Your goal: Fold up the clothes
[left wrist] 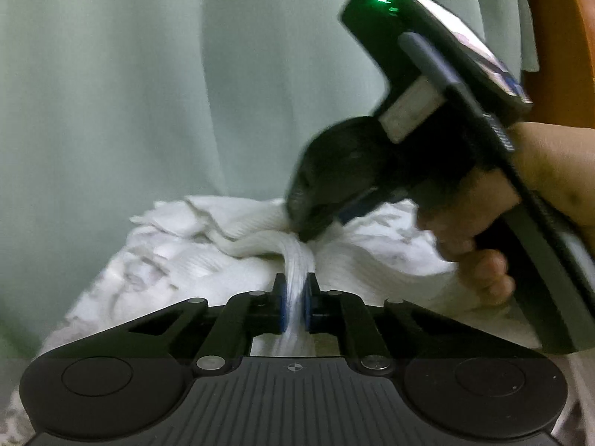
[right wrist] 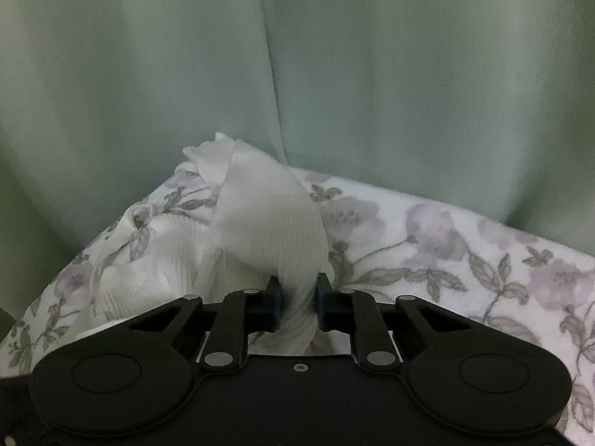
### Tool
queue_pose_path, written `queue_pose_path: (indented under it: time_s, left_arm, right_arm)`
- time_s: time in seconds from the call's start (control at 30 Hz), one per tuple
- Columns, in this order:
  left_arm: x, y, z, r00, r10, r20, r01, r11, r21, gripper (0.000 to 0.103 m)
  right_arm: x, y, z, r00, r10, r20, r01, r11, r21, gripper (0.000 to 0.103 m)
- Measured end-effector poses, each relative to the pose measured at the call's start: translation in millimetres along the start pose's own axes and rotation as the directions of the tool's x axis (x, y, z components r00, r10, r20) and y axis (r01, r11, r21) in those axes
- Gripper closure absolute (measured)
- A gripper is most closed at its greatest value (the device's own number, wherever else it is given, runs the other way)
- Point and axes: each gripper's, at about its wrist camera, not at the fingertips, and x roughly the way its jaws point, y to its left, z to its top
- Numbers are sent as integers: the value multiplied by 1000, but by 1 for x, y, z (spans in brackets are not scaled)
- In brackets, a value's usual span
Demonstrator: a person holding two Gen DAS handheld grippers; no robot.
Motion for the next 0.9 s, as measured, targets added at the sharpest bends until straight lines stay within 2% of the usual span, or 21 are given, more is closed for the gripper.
queue_pose_path:
  time_s: [0.2, 0.33, 0.5, 0.6, 0.73, 0.9]
  left_arm:
    - [-20, 24, -3, 995, 86, 46, -83, 995, -60, 97]
    - [-37, 44, -9, 991, 122, 60, -115, 986, -117, 97]
    - [-58, 68, -16, 985, 159, 72, -143, 970, -194, 97]
    - [-71, 80, -17, 980, 181, 84, -157, 958, -239, 97]
    - [-88, 93, -16, 976, 193, 102, -156, 943, -293, 97]
    - [-108, 106, -11, 970, 199, 137, -142, 928, -344, 97]
  right_arm:
    - [-29, -17, -5, 993, -19, 118, 9, 996, 85, 89]
    - [-57, -25, -10, 980, -48, 195, 26, 993, 115, 89]
    - [-102, -40, -20, 944, -118, 307, 69, 984, 165, 89]
    - [-131, -59, -30, 916, -177, 359, 95, 968, 234, 89]
    - [-171, -84, -46, 881, -237, 410, 99, 939, 330, 89]
    - [-223, -101, -73, 832, -290, 473, 113, 923, 368, 89]
